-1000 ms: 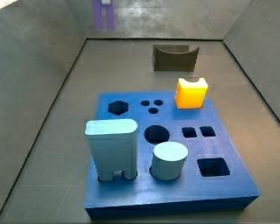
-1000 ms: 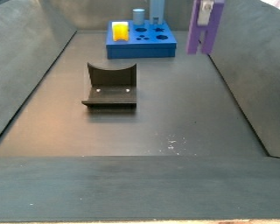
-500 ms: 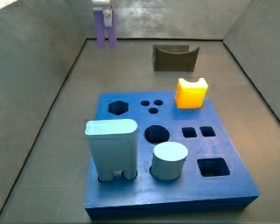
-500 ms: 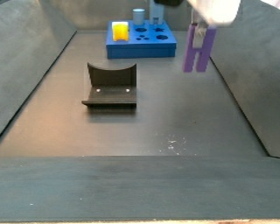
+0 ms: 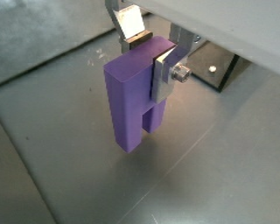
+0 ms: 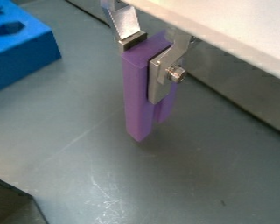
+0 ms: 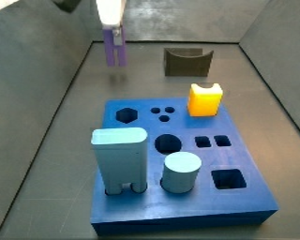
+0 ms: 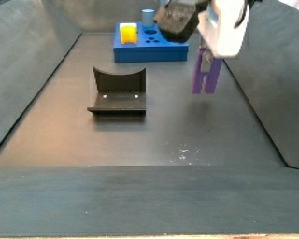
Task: Pick up the double-square object. Rotate the double-square object. Move to above the board. Insert the double-square object.
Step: Rotate the double-square object.
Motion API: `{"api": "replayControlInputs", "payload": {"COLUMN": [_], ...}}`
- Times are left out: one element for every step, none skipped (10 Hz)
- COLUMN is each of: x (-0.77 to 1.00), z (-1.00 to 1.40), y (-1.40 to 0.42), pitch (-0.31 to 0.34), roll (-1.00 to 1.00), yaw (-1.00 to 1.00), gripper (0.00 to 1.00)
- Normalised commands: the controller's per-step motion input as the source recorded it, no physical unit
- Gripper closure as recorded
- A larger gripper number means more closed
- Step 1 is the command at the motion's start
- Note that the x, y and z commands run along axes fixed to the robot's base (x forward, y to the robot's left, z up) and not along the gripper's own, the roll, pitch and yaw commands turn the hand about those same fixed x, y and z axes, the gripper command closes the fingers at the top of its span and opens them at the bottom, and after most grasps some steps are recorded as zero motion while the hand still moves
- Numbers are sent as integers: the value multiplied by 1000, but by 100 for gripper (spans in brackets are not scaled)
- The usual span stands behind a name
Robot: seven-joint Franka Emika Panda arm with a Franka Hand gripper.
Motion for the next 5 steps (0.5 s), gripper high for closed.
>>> {"api": "replayControlInputs", "payload": {"x": [26,27,31,18,0], "z": [-522,-395,-232,-221,0], "y": [11,12,13,9,0], "pitch": [-49,-45,-36,-24,0], "roll": [33,34,35,34,0], "yaw": [2,1,0,-2,0], "gripper": [100,100,100,100,0]}}
